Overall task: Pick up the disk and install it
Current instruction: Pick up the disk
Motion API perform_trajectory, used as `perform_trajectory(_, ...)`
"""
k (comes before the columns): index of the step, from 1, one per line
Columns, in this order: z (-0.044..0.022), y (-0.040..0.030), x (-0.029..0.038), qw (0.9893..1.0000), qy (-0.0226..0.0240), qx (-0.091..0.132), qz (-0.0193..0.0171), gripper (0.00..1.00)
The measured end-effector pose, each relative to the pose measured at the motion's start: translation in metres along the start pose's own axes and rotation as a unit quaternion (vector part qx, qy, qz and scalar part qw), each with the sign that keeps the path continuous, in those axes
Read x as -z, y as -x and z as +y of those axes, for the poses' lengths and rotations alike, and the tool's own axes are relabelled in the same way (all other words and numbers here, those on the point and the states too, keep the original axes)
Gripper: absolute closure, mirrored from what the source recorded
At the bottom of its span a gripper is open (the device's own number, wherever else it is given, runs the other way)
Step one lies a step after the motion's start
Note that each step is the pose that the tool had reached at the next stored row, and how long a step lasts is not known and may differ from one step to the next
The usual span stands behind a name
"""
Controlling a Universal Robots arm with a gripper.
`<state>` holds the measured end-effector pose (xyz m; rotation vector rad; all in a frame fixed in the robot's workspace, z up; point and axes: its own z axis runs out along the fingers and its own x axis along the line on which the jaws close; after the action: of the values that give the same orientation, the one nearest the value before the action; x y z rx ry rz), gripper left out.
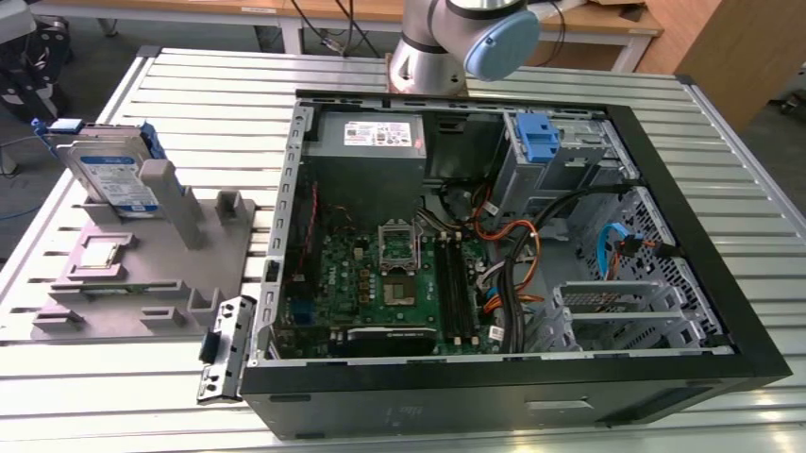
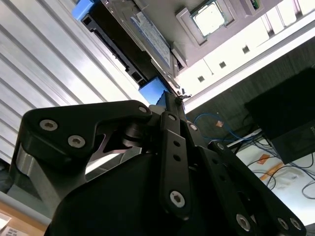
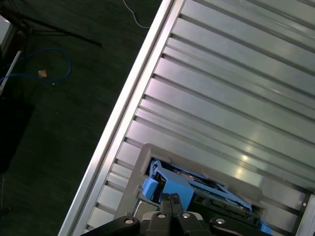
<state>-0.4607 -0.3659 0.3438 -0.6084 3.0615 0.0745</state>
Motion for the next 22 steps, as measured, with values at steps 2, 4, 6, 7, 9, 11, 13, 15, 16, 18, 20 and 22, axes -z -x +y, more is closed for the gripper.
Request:
perform_trajectory(2, 0.0001, -0.0003, -0.0001, 1.0, 0.0, 0.001, 0.0001, 0.89)
perform_trajectory(4, 0.0002, -0.0005, -0.0001, 1.0, 0.0, 0.003, 0.0001, 0.89)
perform_trajectory(6, 0.0003, -0.0008, -0.0002, 1.0, 0.0, 0.004, 0.0002, 0.89)
perform_trajectory(7, 0.0004, -0.0009, -0.0002, 1.0, 0.0001, 0.005, 0.0002, 0.89)
perform_trajectory(9, 0.0004, -0.0011, -0.0003, 1.0, 0.0001, 0.007, 0.0003, 0.89)
perform_trajectory(11, 0.0005, -0.0012, -0.0003, 1.0, 0.0001, 0.008, 0.0004, 0.89)
perform_trajectory(13, 0.0005, -0.0013, -0.0003, 1.0, 0.0002, 0.01, 0.0005, 0.89)
perform_trajectory(15, 0.0006, -0.0014, -0.0003, 0.9999, 0.0002, 0.011, 0.0006, 0.89)
perform_trajectory(16, 0.0006, -0.0014, -0.0003, 0.9999, 0.0002, 0.012, 0.0006, 0.89)
perform_trajectory(18, 0.0006, -0.0014, -0.0003, 0.9999, 0.0003, 0.014, 0.0007, 0.89)
perform_trajectory(20, 0.0006, -0.0014, -0.0004, 0.9998, 0.0004, 0.019, 0.0008, 0.89)
perform_trajectory(22, 0.0006, -0.0014, -0.0005, 0.9997, 0.0006, 0.026, 0.0012, 0.89)
